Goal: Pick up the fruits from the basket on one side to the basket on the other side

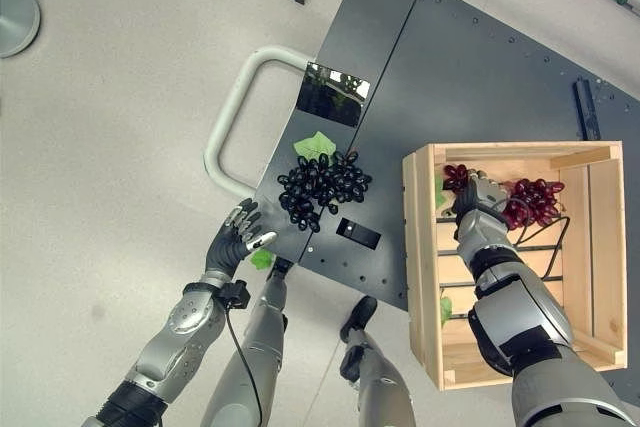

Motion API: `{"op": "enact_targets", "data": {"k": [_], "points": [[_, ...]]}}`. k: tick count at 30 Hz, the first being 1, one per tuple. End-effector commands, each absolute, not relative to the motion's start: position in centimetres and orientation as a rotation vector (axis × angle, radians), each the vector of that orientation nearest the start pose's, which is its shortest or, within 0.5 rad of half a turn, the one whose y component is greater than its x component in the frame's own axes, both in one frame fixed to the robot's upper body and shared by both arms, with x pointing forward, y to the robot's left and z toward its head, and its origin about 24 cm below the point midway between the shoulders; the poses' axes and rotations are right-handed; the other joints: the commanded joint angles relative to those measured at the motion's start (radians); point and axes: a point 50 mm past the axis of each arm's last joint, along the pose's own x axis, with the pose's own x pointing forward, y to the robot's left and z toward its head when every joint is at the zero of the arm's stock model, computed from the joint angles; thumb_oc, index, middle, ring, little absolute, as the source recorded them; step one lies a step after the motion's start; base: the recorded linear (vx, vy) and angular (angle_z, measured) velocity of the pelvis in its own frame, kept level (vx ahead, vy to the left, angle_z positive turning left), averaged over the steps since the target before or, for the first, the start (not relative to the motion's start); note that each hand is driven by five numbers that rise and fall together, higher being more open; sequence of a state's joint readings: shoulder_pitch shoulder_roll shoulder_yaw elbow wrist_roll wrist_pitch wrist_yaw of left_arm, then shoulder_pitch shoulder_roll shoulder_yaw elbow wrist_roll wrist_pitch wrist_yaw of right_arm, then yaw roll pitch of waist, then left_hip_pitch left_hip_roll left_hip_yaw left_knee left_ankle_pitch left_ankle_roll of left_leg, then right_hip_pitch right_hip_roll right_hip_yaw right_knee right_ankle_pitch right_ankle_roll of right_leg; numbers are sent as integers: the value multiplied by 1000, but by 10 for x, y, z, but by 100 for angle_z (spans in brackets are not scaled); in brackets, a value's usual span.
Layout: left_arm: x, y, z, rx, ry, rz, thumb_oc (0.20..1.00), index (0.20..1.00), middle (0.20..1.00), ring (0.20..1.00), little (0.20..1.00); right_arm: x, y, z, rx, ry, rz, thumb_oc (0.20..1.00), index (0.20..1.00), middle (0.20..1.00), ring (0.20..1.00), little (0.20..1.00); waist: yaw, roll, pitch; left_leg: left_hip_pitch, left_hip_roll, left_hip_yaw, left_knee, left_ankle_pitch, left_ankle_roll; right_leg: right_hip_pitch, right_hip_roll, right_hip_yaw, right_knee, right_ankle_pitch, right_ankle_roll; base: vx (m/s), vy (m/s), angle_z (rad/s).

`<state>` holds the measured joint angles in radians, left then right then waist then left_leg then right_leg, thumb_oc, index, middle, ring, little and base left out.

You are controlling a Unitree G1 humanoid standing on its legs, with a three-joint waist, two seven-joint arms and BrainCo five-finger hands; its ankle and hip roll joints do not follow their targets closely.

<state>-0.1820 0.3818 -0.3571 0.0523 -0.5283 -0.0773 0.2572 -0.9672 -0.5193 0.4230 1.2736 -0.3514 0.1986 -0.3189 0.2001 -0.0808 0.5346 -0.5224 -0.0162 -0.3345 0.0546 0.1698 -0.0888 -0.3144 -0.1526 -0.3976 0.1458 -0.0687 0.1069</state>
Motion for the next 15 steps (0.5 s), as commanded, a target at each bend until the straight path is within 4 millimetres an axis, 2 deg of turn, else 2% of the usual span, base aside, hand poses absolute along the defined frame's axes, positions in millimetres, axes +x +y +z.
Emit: {"op": "enact_targets", "data": {"k": [1,6,9,12,15], "points": [[273,124,93,-224,-168,-159,1000,1000,1000,1000,1000,364,-279,63,-1113,469,-361,1000,1000,1000,1000,1000,-10,43,-15,-49,-5,-7,18,-79,15,-111,-40,20,-25,10,-12,0,0,0],[273,120,95,-237,-175,-162,1000,1000,1000,1000,1000,362,-270,54,-1053,456,-365,1000,1000,1000,1000,1000,-11,64,-15,-73,-8,-7,19,-75,16,-142,-45,21,-16,11,-13,-7,11,1],[272,117,95,-238,-179,-172,1000,1000,1000,1000,1000,362,-267,52,-1080,458,-351,1000,1000,1000,1000,1000,-11,78,-15,-87,-11,-5,20,-72,16,-161,-48,23,-10,12,-13,0,0,0],[271,116,97,-230,-191,-187,1000,1000,1000,1000,1000,364,-269,58,-1167,447,-341,1000,1000,1000,1000,1000,-9,93,-15,-112,-17,-9,23,-67,14,-184,-51,26,-5,13,-15,-8,2,1],[268,116,100,-228,-207,-211,1000,1000,1000,1000,1000,368,-273,68,-1414,435,-290,1000,1000,1000,1000,1000,-8,108,-15,-140,-24,-14,25,-60,13,-213,-52,33,1,13,-17,-6,3,1]]}}
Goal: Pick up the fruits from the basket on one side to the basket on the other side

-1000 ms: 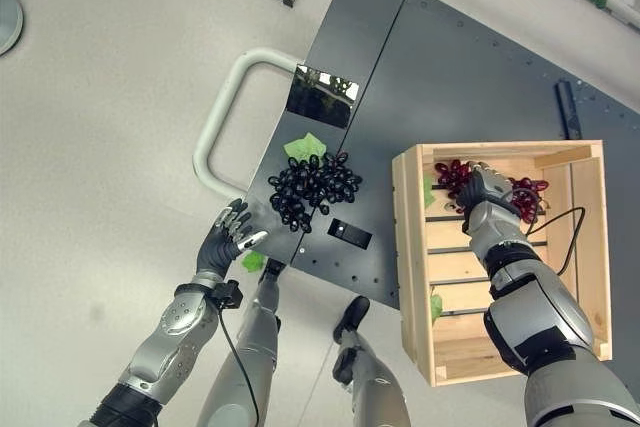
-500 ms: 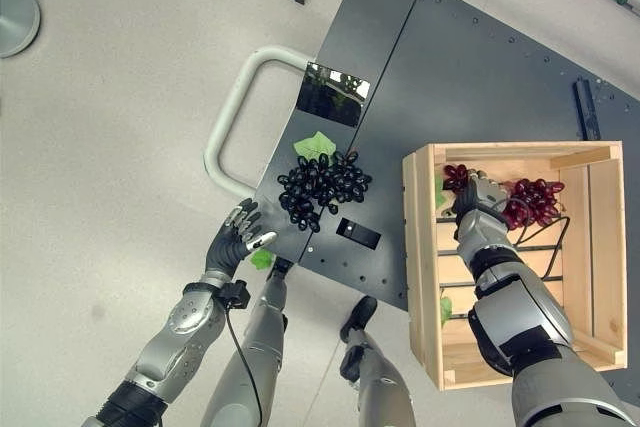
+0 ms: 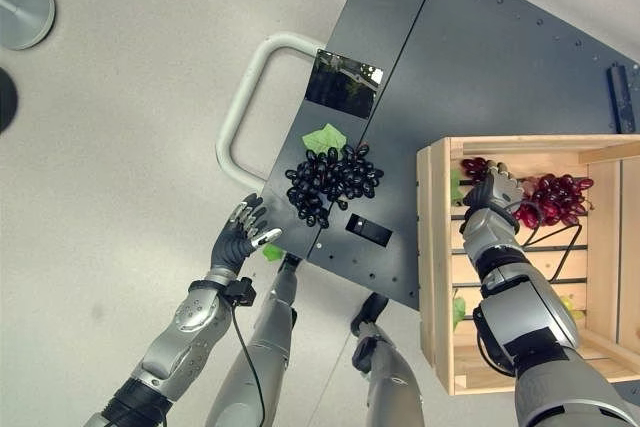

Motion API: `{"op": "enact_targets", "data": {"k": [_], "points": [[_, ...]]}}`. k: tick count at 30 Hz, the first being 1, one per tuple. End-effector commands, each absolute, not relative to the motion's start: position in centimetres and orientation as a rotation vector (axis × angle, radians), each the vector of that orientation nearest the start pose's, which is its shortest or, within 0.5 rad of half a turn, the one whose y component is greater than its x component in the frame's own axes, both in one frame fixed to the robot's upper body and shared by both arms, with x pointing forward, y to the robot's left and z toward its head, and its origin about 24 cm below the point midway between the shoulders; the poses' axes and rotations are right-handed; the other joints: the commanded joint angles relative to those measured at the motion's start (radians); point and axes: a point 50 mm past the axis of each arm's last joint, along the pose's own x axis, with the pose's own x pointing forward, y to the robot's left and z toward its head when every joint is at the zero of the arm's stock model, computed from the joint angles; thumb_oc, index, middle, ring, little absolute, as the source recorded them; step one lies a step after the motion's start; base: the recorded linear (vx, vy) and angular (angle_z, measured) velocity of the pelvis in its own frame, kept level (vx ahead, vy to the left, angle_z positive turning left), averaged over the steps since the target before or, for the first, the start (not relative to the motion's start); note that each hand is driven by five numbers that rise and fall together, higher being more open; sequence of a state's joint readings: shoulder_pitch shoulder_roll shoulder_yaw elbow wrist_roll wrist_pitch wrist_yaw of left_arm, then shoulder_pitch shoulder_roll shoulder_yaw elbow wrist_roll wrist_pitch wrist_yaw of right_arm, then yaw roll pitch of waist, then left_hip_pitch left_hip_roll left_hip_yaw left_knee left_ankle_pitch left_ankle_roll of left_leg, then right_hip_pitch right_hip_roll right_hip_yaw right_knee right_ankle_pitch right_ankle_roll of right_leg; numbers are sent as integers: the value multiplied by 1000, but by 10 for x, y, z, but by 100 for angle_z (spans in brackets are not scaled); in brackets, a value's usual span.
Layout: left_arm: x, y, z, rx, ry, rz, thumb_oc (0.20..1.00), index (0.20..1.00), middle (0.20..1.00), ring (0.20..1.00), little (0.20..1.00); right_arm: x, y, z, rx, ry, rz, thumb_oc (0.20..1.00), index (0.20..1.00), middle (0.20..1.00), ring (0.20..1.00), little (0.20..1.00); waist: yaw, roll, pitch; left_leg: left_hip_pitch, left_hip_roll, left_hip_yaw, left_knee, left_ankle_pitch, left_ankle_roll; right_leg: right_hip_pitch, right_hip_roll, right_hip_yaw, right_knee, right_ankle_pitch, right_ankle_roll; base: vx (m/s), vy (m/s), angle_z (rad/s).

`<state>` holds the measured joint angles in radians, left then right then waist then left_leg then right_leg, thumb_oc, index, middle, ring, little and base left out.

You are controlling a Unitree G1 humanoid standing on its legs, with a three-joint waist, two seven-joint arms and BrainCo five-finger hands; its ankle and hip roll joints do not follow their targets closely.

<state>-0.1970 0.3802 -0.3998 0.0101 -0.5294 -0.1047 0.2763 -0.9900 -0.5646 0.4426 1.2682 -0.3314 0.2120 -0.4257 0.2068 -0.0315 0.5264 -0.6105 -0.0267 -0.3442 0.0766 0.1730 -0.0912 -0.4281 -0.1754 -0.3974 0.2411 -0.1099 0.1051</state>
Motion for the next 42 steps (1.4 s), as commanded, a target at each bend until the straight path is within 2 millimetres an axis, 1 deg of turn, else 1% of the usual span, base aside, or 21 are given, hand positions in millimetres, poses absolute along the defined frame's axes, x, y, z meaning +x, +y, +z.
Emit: {"op": "enact_targets", "data": {"k": [1,2,3,4,8,9,10,11,12,15,16,17,19,21,22,23,24,27,28,32,42], "points": [[267,116,101,-229,-212,-214,1000,1000,1000,1000,1000,369,-274,71,-1447,435,-285,1000,1000,1000,1000,1000,-15,62,-6,-58,-16,-6,2,-61,14,-107,-30,32,-92,55,-16,0,0,0],[267,115,102,-234,-216,-217,1000,1000,1000,1000,1000,370,-277,75,-1462,434,-292,551,551,551,551,551,-17,66,-6,-65,-16,-8,2,-60,14,-116,-30,34,-90,54,-16,63,-61,0],[265,115,98,-238,-202,-217,1000,1000,1000,1000,1000,368,-277,71,-1495,442,-272,235,235,235,235,235,-19,67,-6,-33,-12,-7,-2,-90,12,-94,-26,50,-82,19,-14,66,-65,3],[265,114,98,-239,-203,-221,1000,1000,1000,1000,1000,368,-277,72,-1508,438,-269,200,200,200,200,200,-20,69,-6,-37,-12,-7,-2,-88,12,-97,-27,53,-79,18,-15,68,-63,15],[268,113,103,-242,-220,-223,1000,1000,1000,1000,1000,372,-272,77,-1449,402,-289,200,200,200,200,200,-23,74,-6,-76,-19,-11,0,-56,13,-134,-32,40,-82,51,-20,-16,5,20],[267,113,100,-252,-208,-216,1000,1000,1000,1000,1000,370,-266,69,-1378,394,-287,200,200,200,200,200,-27,72,-6,-43,-14,-11,-3,-84,12,-108,-27,59,-76,16,-18,-63,34,12],[269,112,105,-253,-226,-213,1000,1000,1000,1000,1000,373,-262,72,-1274,360,-320,200,200,200,200,200,-28,72,-6,-74,-19,-13,-2,-55,15,-133,-31,45,-82,49,-22,79,-85,11],[268,112,101,-255,-212,-211,1000,1000,1000,1000,1000,370,-262,67,-1277,372,-311,200,200,200,200,200,-30,70,-6,-42,-14,-11,-4,-84,13,-107,-27,61,-76,15,-18,-68,45,11],[270,113,106,-260,-228,-199,1000,1000,1000,1000,1000,371,-252,64,-1132,331,-335,200,200,200,200,200,-34,69,-6,-70,-18,-11,-3,-55,16,-131,-32,48,-82,48,-22,71,-67,12],[270,114,103,-267,-218,-176,1000,1000,1000,1000,1000,369,-241,56,-1003,302,-351,200,200,200,200,200,-43,63,-6,-35,-12,-8,-7,-85,16,-103,-27,67,-78,14,-19,-5,-2,17],[272,116,106,-268,-231,-158,1000,1000,1000,1000,1000,369,-232,56,-899,261,-371,200,200,200,200,200,-48,59,-6,-63,-15,-6,-5,-56,18,-129,-29,57,-85,47,-23,0,0,0],[270,117,103,-271,-219,-148,1000,1000,1000,1000,1000,366,-229,50,-885,265,-365,200,200,200,200,200,-52,57,-6,-31,-10,-4,-8,-85,16,-103,-25,73,-80,14,-20,-6,5,-8],[272,118,106,-268,-232,-143,1000,1000,1000,1000,1000,368,-223,54,-819,232,-379,200,200,200,200,200,-53,57,-6,-61,-13,-5,-7,-55,18,-129,-28,60,-85,46,-23,-43,25,-8],[270,123,102,-271,-222,-112,1000,1000,1000,1000,1000,363,-210,48,-715,197,-376,200,200,200,200,200,-66,47,-6,-26,-6,-2,-14,-83,16,-100,-21,81,-85,14,-21,-8,-1,-2],[271,124,105,-270,-236,-109,1000,1000,1000,1000,1000,364,-209,50,-688,181,-380,200,200,200,200,200,-67,46,-6,-57,-10,-3,-12,-54,17,-125,-24,68,-91,47,-25,55,-58,-1],[270,125,101,-268,-221,-97,1000,1000,1000,1000,1000,360,-206,45,-658,184,-380,200,200,200,200,200,-72,42,-6,-25,-6,0,-15,-82,15,-98,-19,83,-88,15,-22,-88,55,-3],[271,127,104,-266,-231,-91,1000,1000,1000,1000,1000,361,-203,48,-591,165,-392,200,200,200,200,200,-73,42,-6,-54,-8,-1,-13,-54,17,-125,-23,69,-92,48,-25,-14,-6,-5],[270,130,100,-266,-217,-74,1000,1000,1000,1000,1000,358,-198,47,-514,142,-394,200,200,200,200,200,-80,35,-6,-18,-2,1,-16,-83,15,-96,-19,87,-90,16,-21,-9,-2,-2],[271,134,102,-260,-224,-56,1000,1000,1000,1000,1000,356,-190,53,-379,89,-391,200,200,200,200,200,-89,28,-6,-40,-5,3,-14,-56,17,-117,-22,77,-94,48,-25,0,0,0],[271,145,97,-250,-207,-10,1000,1000,1000,1000,1000,341,-177,58,-164,-2,-332,200,200,200,200,200,-112,5,-6,-30,-2,10,-12,-58,18,-110,-22,87,-92,49,-24,-21,18,0],[268,169,88,-187,-168,33,1000,1000,1000,1000,1000,302,-182,88,240,-205,-178,200,200,200,200,200,-151,-41,-6,9,3,25,-2,-69,20,-76,-19,103,-93,49,-24,-2,-1,-2]]}}
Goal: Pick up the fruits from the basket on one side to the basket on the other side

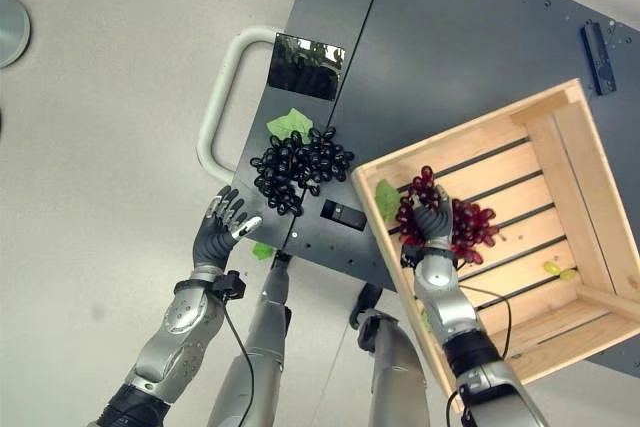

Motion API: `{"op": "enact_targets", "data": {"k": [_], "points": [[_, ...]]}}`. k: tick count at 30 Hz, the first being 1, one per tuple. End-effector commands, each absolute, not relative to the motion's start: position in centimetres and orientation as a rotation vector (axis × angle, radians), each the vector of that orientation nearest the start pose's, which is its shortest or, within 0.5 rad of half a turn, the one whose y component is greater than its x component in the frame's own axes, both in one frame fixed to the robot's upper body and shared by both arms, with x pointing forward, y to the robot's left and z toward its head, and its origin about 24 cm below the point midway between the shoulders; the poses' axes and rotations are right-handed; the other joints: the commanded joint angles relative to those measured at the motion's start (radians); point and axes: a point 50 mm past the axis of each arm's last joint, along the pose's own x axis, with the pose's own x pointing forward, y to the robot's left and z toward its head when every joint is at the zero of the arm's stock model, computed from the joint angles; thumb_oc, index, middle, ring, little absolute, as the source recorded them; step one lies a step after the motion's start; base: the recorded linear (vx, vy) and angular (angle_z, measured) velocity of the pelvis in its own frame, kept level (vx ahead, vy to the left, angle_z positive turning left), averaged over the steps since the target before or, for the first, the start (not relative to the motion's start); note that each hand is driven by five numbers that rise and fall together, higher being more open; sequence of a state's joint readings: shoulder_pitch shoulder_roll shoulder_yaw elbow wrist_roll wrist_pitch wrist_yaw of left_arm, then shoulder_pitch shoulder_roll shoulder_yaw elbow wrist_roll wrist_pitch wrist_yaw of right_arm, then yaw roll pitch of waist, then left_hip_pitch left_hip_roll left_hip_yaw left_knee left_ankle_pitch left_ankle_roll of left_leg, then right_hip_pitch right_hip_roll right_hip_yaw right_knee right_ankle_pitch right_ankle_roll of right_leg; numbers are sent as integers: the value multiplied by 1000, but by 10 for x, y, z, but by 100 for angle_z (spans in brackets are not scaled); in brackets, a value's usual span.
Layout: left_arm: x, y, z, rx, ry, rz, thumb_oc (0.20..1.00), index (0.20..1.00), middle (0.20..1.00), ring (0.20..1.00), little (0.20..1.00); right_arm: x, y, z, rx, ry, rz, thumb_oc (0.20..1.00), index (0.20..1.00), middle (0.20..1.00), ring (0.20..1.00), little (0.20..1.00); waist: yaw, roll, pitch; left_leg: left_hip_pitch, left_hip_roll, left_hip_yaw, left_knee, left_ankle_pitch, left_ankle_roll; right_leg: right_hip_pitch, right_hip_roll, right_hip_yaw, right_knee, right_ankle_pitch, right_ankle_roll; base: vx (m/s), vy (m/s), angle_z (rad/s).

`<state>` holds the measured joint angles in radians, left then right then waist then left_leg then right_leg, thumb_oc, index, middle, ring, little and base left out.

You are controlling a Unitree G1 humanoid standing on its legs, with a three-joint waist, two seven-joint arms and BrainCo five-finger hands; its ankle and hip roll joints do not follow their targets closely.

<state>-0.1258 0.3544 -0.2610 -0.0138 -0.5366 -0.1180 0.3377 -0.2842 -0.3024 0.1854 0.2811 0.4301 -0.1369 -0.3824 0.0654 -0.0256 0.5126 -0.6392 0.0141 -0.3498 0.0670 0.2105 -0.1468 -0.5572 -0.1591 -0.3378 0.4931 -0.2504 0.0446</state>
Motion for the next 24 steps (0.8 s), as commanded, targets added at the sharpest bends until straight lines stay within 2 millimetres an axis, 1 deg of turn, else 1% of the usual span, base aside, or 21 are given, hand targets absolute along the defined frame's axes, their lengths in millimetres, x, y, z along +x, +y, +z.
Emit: {"op": "enact_targets", "data": {"k": [1,2,3,4,5,6,7,9,10,11,12,18,19,20,21,22,24], "points": [[268,169,88,-187,-168,32,1000,1000,1000,1000,1000,302,-182,88,240,-205,-178,200,200,200,200,200,-9,-47,7,38,-38,30,7,-107,76,54,-35,44,-345,189,37,-5,-9,-13],[268,171,88,-178,-170,38,1000,1000,1000,1000,1000,300,-184,91,243,-221,-171,200,200,200,200,200,-10,-49,7,44,-37,30,7,-108,76,58,-35,45,-345,189,37,-6,-9,-10],[267,173,88,-169,-171,33,1000,1000,1000,1000,1000,296,-186,103,260,-275,-137,200,200,200,200,200,-11,-54,7,53,-37,33,9,-110,76,67,-35,46,-345,188,38,-7,-12,-9],[267,174,88,-159,-171,31,1000,1000,1000,1000,1000,293,-188,111,273,-310,-127,200,200,200,200,200,-14,-57,7,61,-36,34,9,-113,77,75,-35,48,-345,187,39,-8,-9,-7],[267,174,88,-159,-170,31,1000,1000,1000,1000,1000,293,-188,111,273,-309,-127,200,200,200,200,200,-13,-57,7,62,-36,34,9,-113,77,76,-35,48,-345,187,39,1,-11,-8],[267,176,87,-152,-165,35,1000,1000,1000,1000,1000,290,-190,124,285,-368,-109,200,200,200,200,200,-16,-62,7,77,-36,37,11,-117,77,91,-35,50,-345,187,39,2,-8,-6],[266,176,86,-152,-164,35,1000,1000,1000,1000,1000,290,-190,124,285,-368,-109,200,200,200,200,200,-15,-62,7,78,-36,37,11,-117,77,92,-35,50,-346,187,39,2,-3,-4],[266,179,86,-136,-163,33,1000,1000,1000,1000,1000,286,-193,139,298,-431,-83,200,200,200,200,200,-17,-66,7,105,-36,40,12,-123,79,119,-34,54,-346,185,40,0,0,0],[266,180,86,-136,-162,33,1000,1000,1000,1000,1000,286,-193,139,298,-431,-83,200,200,200,200,200,-17,-66,7,106,-36,40,11,-124,80,120,-34,54,-347,185,40,0,0,0],[266,181,85,-124,-157,29,1000,1000,1000,1000,1000,285,-193,147,292,-455,-50,200,200,200,200,200,-18,-70,7,121,-37,41,14,-128,81,137,-35,57,-347,184,41,0,0,0],[266,181,84,-119,-153,24,1000,1000,1000,1000,1000,285,-192,151,296,-466,-27,200,200,200,200,200,-18,-72,7,131,-37,43,16,-130,82,148,-36,57,-348,185,42,0,0,0],[267,183,82,-72,-144,4,1000,1000,1000,1000,1000,288,-189,157,319,-467,32,200,200,200,200,200,-14,-79,7,182,-37,51,17,-142,88,191,-35,64,-352,184,44,4,0,-1],[267,185,84,-29,-151,-4,1000,1000,1000,1000,1000,286,-190,167,303,-497,72,200,200,200,200,200,-14,-83,7,205,-36,53,18,-147,89,211,-34,67,-355,181,45,23,0,-8],[267,185,84,-29,-151,-4,1000,1000,1000,1000,1000,286,-190,166,302,-496,72,200,200,200,200,200,-14,-83,7,205,-36,53,18,-147,89,212,-34,67,-356,181,45,40,-1,-9],[268,187,86,-2,-160,-7,1000,1000,1000,1000,1000,284,-194,177,284,-534,91,200,200,200,200,200,-14,-87,7,225,-38,56,19,-153,91,227,-34,68,-352,178,45,19,-2,-4],[268,187,86,-2,-160,-7,1000,1000,1000,1000,1000,284,-194,177,283,-534,91,200,200,200,200,200,-14,-86,7,225,-38,56,19,-153,91,228,-34,68,-352,178,45,34,7,-3],[269,189,89,39,-175,-11,1000,1000,1000,1000,1000,283,-199,188,233,-571,97,200,200,200,200,200,-16,-89,7,248,-37,58,20,-160,94,245,-37,75,-344,173,46,26,15,-2]]}}
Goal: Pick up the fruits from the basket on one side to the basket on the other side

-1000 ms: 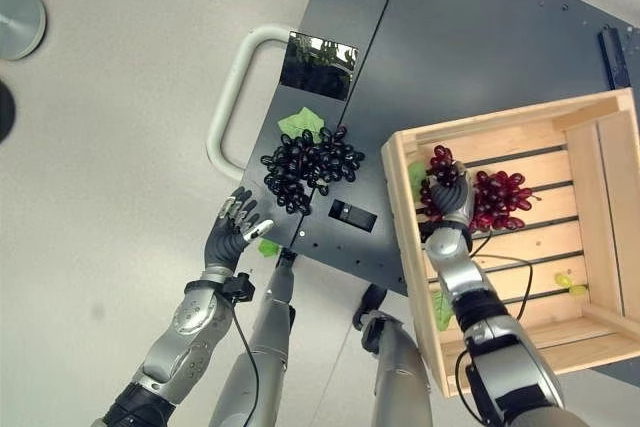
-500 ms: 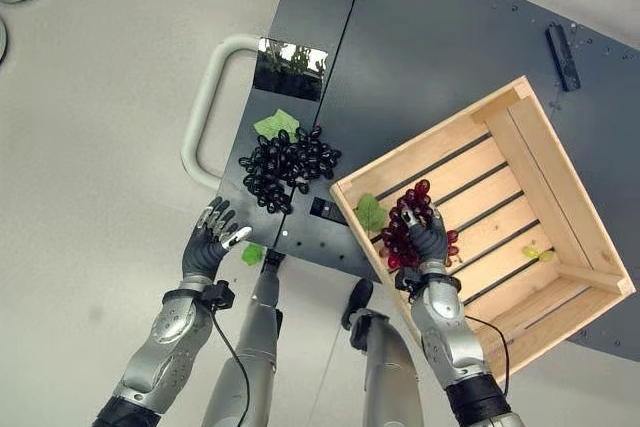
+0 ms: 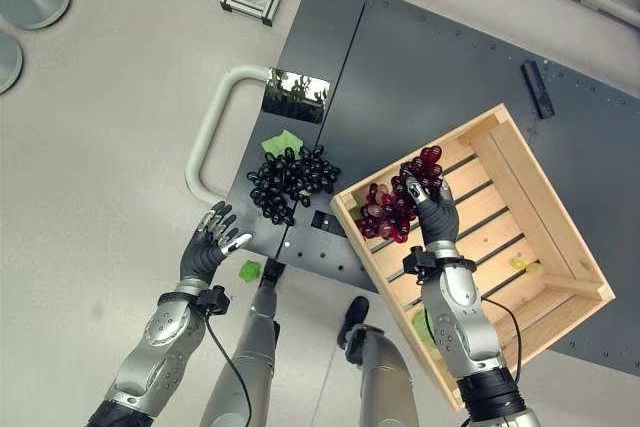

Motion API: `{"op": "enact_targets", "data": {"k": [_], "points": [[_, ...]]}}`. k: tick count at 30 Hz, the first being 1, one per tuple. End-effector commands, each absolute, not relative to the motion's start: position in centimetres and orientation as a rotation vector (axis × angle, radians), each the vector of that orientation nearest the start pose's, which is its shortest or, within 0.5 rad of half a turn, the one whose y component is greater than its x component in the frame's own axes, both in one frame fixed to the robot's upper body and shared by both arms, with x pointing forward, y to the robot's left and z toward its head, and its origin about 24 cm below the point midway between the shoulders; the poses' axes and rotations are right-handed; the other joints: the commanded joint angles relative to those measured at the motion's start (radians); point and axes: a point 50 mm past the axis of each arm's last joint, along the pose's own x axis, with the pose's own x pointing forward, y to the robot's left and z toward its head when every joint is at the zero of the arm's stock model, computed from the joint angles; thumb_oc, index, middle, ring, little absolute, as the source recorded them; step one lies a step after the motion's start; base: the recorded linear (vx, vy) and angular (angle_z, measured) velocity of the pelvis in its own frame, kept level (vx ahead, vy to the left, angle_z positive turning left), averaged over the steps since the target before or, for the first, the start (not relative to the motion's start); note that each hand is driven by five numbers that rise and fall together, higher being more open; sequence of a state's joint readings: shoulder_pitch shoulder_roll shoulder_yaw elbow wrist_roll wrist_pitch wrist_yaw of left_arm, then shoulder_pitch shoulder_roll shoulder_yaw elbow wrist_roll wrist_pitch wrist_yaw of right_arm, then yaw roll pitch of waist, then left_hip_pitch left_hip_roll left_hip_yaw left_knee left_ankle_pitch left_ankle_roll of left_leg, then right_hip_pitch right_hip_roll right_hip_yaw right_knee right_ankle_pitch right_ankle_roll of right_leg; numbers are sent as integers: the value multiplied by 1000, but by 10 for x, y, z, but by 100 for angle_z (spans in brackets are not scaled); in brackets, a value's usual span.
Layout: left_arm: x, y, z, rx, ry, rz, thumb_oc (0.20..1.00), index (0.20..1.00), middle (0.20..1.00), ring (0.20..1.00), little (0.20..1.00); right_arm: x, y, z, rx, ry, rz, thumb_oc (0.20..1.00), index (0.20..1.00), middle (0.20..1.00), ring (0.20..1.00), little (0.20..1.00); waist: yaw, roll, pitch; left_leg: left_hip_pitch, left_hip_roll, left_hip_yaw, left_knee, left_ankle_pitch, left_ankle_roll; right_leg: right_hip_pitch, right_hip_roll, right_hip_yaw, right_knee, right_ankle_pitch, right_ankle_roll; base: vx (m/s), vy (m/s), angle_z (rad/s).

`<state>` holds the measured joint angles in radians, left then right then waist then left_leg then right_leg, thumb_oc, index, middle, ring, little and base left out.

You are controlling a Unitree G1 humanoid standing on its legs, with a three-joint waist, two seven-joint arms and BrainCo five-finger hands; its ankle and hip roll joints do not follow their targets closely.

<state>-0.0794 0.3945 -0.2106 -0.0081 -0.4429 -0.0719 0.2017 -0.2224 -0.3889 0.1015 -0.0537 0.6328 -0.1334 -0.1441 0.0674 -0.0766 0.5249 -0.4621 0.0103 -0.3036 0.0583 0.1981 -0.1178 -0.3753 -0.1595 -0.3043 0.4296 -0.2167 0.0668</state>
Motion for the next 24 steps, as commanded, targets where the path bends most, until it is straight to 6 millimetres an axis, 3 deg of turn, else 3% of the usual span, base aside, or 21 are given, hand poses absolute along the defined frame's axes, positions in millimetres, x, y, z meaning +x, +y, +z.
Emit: {"op": "enact_targets", "data": {"k": [1,6,11,12,19,24], "points": [[271,191,94,73,-200,-9,1000,1000,1000,1000,1000,283,-201,197,203,-598,104,200,200,200,200,200,-18,-40,-5,90,-35,16,28,-153,69,79,-37,45,-278,138,25,20,32,-3],[275,191,108,127,-256,-14,1000,1000,1000,1000,1000,287,-195,212,150,-631,147,200,200,200,200,200,-18,-45,-5,131,-36,20,29,-158,75,114,-37,53,-278,139,27,31,14,-7],[285,179,125,163,-322,-67,1000,1000,1000,1000,1000,296,-171,219,116,-619,247,200,200,200,200,200,-18,-45,-33,179,-40,25,28,-175,82,158,-36,55,-276,131,28,52,10,-5],[290,171,128,184,-329,-95,1000,1000,1000,1000,1000,301,-159,216,115,-591,302,200,200,200,200,200,-19,-43,-54,196,-41,29,29,-188,82,172,-35,57,-271,120,28,48,36,2],[306,149,128,244,-317,-188,1000,1000,1000,1000,1000,308,-130,208,103,-527,411,200,200,200,200,200,-32,-36,-119,232,-48,40,28,-202,86,206,-33,62,-277,121,31,77,31,-1],[314,117,127,233,-299,-312,1000,1000,1000,1000,1000,316,-101,196,69,-450,480,200,200,200,200,200,-40,-31,-174,256,-50,44,28,-217,86,236,-31,65,-286,116,37,65,14,-5]]}}
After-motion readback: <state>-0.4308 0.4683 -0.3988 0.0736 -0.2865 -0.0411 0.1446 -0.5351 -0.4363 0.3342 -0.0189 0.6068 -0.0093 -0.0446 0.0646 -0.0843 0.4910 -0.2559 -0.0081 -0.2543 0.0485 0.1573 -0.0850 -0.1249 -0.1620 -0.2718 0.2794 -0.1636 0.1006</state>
